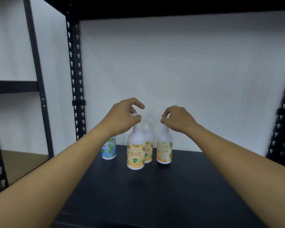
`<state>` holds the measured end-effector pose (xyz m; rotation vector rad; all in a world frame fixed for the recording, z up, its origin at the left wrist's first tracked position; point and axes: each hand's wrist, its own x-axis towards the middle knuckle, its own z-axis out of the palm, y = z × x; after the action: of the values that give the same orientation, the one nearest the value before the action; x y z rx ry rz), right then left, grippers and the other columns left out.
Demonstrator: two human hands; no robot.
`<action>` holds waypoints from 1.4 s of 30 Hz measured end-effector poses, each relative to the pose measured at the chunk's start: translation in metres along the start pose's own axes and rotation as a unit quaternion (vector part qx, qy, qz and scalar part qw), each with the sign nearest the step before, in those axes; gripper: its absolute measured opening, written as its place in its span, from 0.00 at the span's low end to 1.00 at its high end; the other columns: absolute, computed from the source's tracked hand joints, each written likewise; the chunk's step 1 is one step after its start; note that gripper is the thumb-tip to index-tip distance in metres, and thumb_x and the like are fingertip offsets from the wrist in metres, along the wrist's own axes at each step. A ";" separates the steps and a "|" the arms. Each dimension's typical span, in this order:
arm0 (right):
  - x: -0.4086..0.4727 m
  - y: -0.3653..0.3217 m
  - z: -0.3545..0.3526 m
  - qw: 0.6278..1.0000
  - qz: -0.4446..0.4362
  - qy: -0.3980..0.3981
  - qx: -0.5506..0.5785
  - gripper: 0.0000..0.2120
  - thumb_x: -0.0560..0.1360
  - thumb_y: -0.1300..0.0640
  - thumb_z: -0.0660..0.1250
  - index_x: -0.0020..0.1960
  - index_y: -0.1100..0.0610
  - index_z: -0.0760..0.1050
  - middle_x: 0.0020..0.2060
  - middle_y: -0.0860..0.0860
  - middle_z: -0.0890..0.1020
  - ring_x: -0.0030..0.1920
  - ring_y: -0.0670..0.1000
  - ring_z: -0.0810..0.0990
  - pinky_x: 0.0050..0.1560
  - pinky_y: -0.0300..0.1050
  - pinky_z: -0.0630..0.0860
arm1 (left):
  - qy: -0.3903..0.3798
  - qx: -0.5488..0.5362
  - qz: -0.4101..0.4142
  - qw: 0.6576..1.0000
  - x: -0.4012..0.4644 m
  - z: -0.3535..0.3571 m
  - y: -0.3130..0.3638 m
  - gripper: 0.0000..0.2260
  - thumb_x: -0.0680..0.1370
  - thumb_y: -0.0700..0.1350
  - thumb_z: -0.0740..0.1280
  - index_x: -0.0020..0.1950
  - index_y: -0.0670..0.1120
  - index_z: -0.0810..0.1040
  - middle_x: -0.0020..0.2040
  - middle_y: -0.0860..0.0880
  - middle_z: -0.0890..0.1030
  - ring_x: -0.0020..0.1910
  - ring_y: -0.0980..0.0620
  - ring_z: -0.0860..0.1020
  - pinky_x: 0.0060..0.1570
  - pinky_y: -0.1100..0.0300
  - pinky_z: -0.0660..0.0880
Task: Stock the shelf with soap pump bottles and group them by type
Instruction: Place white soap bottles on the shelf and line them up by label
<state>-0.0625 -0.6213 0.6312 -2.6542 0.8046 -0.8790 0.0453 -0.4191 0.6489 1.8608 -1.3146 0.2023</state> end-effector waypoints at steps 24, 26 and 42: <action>0.017 0.009 0.003 1.000 -0.015 0.021 -0.015 0.05 0.75 0.50 0.68 0.49 0.49 0.79 0.48 0.46 0.80 0.46 0.50 0.79 0.43 0.45 0.75 | -0.042 -0.054 -0.001 0.998 0.023 0.044 -0.025 0.15 0.76 0.43 0.69 0.59 0.58 0.75 0.47 0.48 0.80 0.48 0.51 0.79 0.48 0.60 0.76; 0.017 0.011 0.004 0.999 -0.016 0.023 -0.017 0.05 0.75 0.50 0.68 0.49 0.49 0.79 0.48 0.46 0.80 0.46 0.50 0.79 0.43 0.45 0.75 | -0.044 -0.056 -0.002 0.997 0.024 0.046 -0.025 0.15 0.76 0.43 0.69 0.59 0.58 0.75 0.46 0.48 0.80 0.48 0.51 0.79 0.48 0.61 0.75; 0.013 0.005 0.004 1.000 -0.001 0.001 -0.012 0.05 0.74 0.51 0.68 0.48 0.52 0.79 0.42 0.43 0.78 0.46 0.49 0.79 0.41 0.43 0.73 | 0.068 -0.095 -0.038 0.992 -0.012 0.063 -0.035 0.16 0.79 0.48 0.67 0.66 0.57 0.71 0.57 0.53 0.75 0.51 0.57 0.74 0.43 0.72 0.69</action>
<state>-0.0538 -0.6330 0.6327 -2.6763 0.8179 -0.8779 0.0494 -0.4504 0.5833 1.7017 -1.1283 0.1546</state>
